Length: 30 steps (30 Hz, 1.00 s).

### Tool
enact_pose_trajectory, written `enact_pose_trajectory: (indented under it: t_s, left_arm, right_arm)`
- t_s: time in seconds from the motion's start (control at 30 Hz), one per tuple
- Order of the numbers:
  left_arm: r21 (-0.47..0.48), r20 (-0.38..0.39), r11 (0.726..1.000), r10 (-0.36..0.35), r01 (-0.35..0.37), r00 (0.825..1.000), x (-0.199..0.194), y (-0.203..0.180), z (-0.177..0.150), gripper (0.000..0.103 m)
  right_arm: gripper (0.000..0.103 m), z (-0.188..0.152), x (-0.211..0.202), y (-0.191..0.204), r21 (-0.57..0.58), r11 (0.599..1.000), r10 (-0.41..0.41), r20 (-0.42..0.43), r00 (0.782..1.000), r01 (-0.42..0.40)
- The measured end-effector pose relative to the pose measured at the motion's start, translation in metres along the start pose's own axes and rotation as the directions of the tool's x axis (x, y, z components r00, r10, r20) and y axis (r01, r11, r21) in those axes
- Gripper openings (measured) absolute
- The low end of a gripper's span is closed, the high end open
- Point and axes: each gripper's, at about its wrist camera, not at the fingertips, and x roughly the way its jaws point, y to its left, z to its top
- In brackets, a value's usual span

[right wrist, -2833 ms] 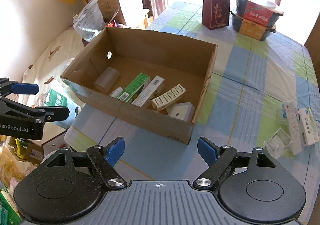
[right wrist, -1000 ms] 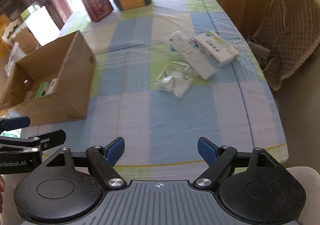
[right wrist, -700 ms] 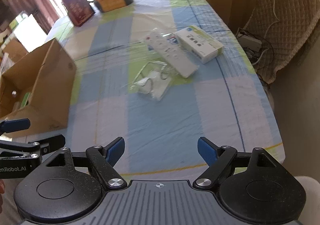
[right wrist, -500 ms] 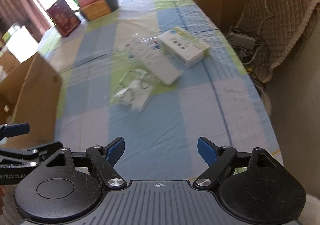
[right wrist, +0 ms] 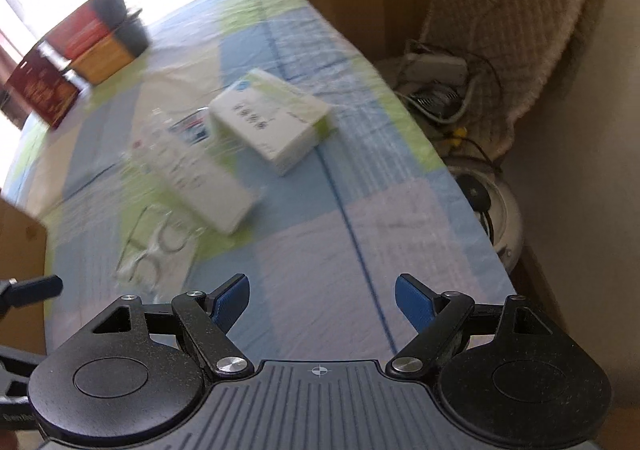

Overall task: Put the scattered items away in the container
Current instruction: 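Grasp the bagged wire rack with the left tool while the right tool grasps the bagged white remote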

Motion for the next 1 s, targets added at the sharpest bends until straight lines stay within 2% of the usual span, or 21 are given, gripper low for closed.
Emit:
enact_pose_trajectory:
  t_s: [0.37,0.53,0.6,0.67,0.7,0.73,0.83,1.0]
  left_arm:
    - [-0.032,-0.001,0.999,-0.020,0.020,1.000,0.042,0.006,0.021,0.092]
    - [-0.065,0.007,0.997,-0.038,0.039,0.999,0.056,0.014,0.032,0.080]
    - [-0.076,0.003,0.996,-0.053,0.053,0.999,0.062,0.017,0.036,0.079]
    - [-0.081,-0.002,0.994,-0.077,0.077,0.997,0.068,0.020,0.038,0.069]
    - [-0.082,-0.002,0.993,-0.090,0.089,0.996,0.070,0.021,0.038,0.056]
    - [-0.084,-0.003,0.991,-0.102,0.101,0.995,0.071,0.023,0.039,0.051]
    - [-0.086,0.003,0.991,-0.105,0.105,0.994,0.069,0.031,0.039,0.048]
    - [-0.130,-0.013,0.991,-0.031,0.029,0.999,0.055,0.054,0.030,0.047]
  right_arm:
    - [0.086,0.018,0.026,-0.005,0.000,1.000,-0.002,-0.039,0.999,0.002]
    - [0.086,0.023,0.033,-0.005,0.012,1.000,-0.004,-0.045,0.999,0.005]
    - [0.086,0.024,0.034,-0.004,0.003,1.000,-0.002,-0.049,0.999,0.002]
    - [0.086,0.024,0.036,-0.001,-0.010,1.000,0.000,-0.051,0.999,0.000]
    - [0.086,0.025,0.036,0.000,-0.015,1.000,0.001,-0.050,0.999,-0.002]
    - [0.086,0.025,0.037,0.001,-0.018,1.000,0.003,-0.049,0.999,-0.004]
    - [0.086,0.026,0.038,0.005,-0.034,0.999,0.019,-0.044,0.999,-0.021]
    - [0.086,0.027,0.035,0.024,-0.149,0.986,0.072,0.010,0.997,-0.070]
